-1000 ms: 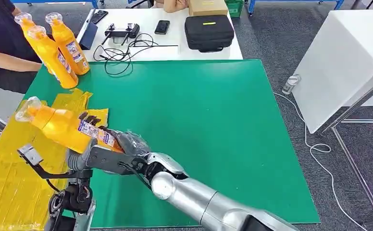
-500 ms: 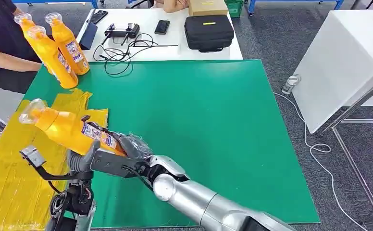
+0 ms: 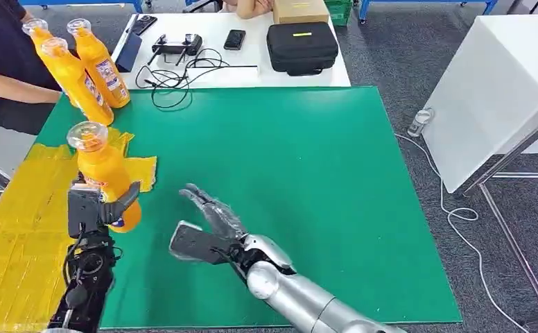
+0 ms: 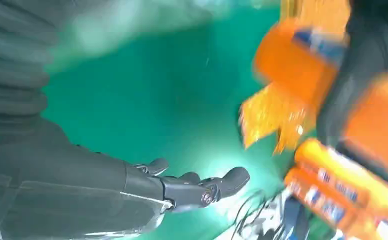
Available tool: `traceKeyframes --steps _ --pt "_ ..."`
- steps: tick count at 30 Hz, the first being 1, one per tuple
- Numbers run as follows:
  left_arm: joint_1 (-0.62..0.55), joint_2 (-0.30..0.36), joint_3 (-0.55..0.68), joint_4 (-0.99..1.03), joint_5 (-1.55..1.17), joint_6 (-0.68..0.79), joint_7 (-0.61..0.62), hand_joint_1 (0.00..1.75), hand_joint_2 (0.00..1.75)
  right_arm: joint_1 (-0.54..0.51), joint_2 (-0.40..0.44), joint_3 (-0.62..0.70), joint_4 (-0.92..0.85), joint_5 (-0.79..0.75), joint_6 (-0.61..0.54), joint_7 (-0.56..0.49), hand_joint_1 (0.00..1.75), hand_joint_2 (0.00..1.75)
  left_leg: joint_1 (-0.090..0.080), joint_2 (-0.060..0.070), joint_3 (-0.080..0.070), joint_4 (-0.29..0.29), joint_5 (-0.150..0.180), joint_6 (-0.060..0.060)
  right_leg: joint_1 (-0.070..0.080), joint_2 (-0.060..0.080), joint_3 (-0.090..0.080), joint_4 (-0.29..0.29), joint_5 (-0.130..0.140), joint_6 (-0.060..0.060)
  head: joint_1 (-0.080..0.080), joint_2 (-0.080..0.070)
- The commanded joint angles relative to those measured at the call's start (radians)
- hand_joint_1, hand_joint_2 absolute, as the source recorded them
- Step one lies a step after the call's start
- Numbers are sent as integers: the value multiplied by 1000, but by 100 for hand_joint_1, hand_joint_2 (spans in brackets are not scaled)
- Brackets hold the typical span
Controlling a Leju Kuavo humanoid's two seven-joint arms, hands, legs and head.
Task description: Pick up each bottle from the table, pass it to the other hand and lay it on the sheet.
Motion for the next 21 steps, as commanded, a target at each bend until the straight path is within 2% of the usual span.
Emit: traceKeyframes --steps 1,2,3,5,7,21 --pt "-131 62 -29 311 -130 150 18 175 175 44 -60 -152 -124 34 15 -21 0 0 0 -2 0 0 0 0 0 -3 1 0 -1 1 0 0" --pt "-139 65 -55 331 -200 239 43 175 175 51 -63 -162 -138 37 17 -23 0 0 0 -2 1 0 0 0 0 -4 2 -1 -1 2 0 0" --pt "-105 56 40 235 -433 243 118 175 175 57 -66 -170 -153 50 18 -22 0 0 0 -3 0 0 0 0 0 -4 2 0 -1 1 0 0" --pt "-70 -24 279 133 -885 243 195 175 175 67 -68 -188 -181 63 33 -21 0 0 0 -1 0 1 -1 0 1 -3 2 0 -1 2 0 0" --pt "-65 -46 339 112 -1081 243 237 175 175 68 -67 -195 -191 73 45 -20 0 0 0 0 -2 1 0 0 0 -2 0 0 0 1 0 0" --pt "-65 -46 339 112 -1081 243 237 175 175 68 -67 -195 -191 73 45 -20 0 0 0 -2 -1 1 0 0 0 -3 0 0 -1 1 0 0"
